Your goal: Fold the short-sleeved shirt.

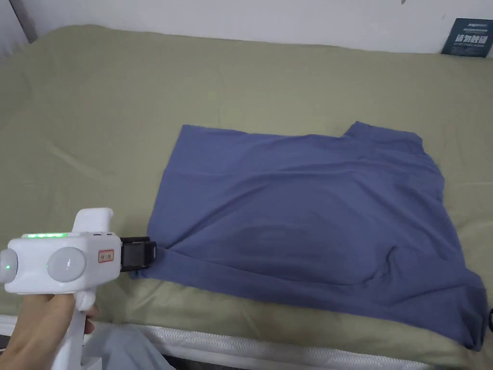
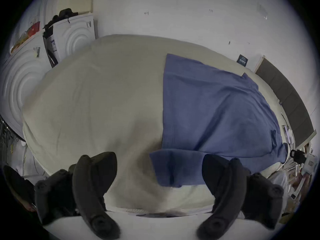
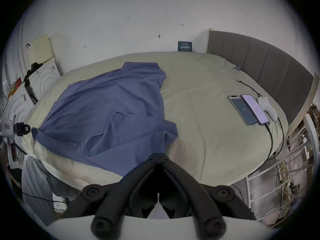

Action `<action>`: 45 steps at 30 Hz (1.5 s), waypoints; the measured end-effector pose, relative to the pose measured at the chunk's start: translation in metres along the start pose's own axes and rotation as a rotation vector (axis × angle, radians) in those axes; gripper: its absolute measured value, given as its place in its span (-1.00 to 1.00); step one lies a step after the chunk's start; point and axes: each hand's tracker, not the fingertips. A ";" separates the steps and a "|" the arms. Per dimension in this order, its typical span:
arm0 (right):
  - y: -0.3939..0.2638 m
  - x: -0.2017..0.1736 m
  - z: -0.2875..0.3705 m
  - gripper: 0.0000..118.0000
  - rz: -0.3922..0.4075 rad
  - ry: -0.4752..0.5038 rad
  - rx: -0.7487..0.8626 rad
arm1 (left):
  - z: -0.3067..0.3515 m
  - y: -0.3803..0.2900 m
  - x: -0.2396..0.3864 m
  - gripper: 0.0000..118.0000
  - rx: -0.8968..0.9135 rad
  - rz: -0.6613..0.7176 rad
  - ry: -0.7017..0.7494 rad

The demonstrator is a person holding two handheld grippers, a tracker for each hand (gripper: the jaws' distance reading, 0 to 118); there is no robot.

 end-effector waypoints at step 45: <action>0.192 -0.023 -0.162 -0.94 0.109 0.009 -0.130 | -0.096 0.162 0.049 -0.94 0.039 -0.032 0.042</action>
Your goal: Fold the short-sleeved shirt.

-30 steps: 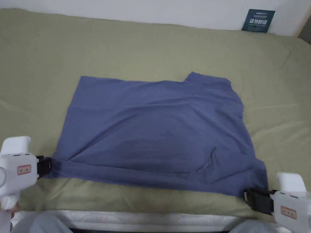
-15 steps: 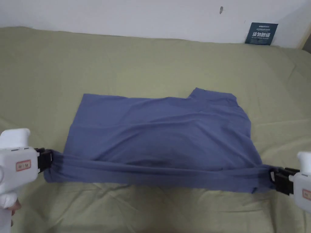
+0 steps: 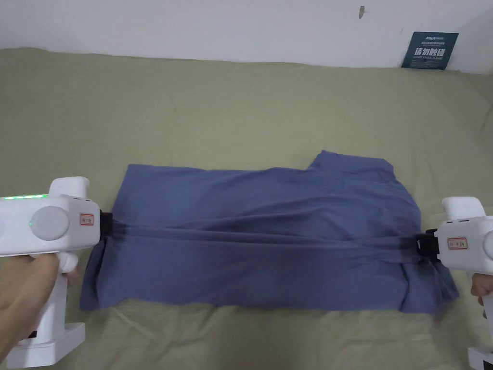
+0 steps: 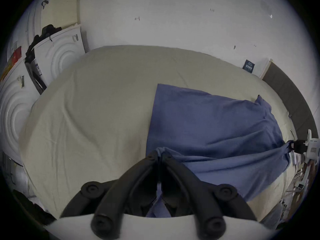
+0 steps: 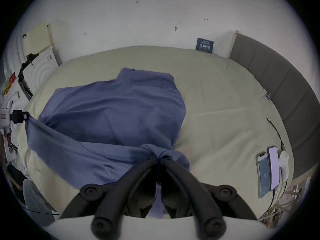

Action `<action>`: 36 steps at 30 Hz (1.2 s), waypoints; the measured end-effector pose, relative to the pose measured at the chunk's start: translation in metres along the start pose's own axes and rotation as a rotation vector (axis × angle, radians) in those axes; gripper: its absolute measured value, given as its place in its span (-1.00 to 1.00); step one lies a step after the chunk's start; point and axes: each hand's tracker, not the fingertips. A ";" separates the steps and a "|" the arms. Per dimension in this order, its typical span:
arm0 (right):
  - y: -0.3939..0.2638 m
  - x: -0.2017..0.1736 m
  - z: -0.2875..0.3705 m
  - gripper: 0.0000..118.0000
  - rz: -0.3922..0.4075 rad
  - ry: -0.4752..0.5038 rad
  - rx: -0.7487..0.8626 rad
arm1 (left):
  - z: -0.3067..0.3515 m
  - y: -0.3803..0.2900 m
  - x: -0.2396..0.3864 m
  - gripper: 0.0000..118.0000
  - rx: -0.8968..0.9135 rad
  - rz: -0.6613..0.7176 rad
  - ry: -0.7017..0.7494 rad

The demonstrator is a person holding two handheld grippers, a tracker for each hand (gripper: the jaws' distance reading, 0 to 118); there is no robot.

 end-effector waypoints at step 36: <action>-0.079 0.018 0.036 -0.67 -0.097 0.007 0.094 | 0.018 -0.080 0.015 -0.21 -0.075 -0.046 0.019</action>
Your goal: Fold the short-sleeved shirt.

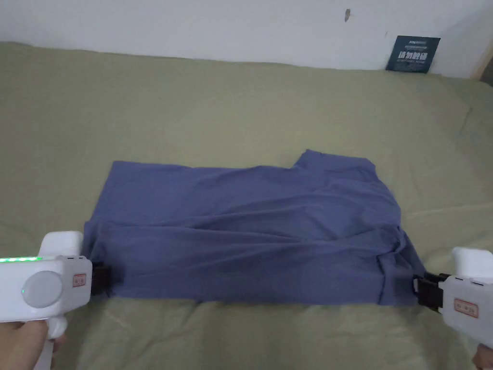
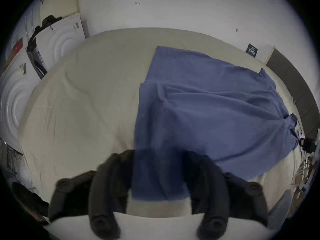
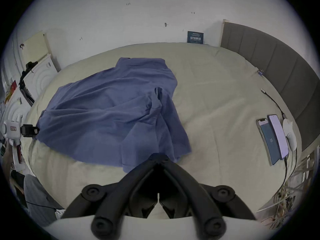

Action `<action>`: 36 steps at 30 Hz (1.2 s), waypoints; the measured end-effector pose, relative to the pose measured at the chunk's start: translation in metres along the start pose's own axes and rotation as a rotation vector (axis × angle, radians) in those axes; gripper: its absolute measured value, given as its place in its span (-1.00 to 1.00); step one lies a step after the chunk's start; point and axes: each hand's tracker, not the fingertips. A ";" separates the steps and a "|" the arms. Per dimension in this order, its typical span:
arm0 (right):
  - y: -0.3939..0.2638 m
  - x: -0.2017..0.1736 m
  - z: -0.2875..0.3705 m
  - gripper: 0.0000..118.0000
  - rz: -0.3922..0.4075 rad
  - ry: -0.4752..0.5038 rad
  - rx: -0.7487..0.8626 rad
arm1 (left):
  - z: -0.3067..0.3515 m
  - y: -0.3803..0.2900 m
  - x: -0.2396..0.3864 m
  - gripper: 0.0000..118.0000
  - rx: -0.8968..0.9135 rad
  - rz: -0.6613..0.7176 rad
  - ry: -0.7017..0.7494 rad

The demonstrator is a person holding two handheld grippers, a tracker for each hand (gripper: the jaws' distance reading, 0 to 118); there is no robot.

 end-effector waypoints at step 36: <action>-0.136 -0.014 0.093 -0.82 0.033 0.033 -0.079 | 0.093 -0.108 -0.040 -0.83 -0.028 0.019 -0.069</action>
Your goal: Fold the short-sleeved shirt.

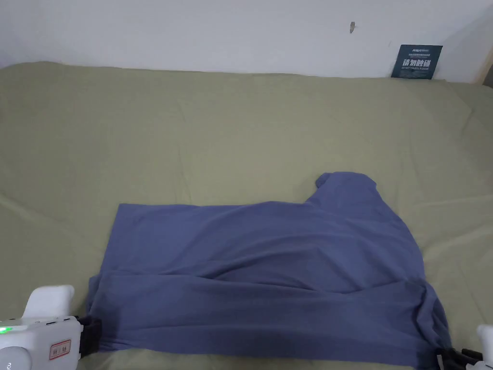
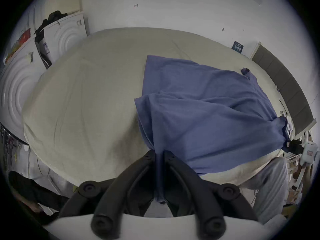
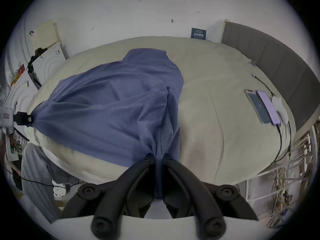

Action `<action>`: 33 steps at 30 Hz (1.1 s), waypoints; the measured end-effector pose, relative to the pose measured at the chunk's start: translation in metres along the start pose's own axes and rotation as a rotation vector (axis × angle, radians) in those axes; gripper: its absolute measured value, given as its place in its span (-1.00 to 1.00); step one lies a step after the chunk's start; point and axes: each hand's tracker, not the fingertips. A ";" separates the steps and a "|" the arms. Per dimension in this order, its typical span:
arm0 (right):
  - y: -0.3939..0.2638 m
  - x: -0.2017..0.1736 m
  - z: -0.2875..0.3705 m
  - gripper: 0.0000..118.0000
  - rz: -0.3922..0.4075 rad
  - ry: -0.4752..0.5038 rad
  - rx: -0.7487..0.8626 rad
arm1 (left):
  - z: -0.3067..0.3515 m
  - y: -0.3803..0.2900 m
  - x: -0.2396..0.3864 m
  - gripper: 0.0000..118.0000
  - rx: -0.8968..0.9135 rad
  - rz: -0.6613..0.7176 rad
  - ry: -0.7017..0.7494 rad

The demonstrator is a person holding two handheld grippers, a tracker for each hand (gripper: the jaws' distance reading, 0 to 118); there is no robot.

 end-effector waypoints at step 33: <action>0.218 0.001 -0.147 -0.97 0.100 -0.095 0.034 | -0.170 0.223 0.029 0.58 0.005 -0.071 0.138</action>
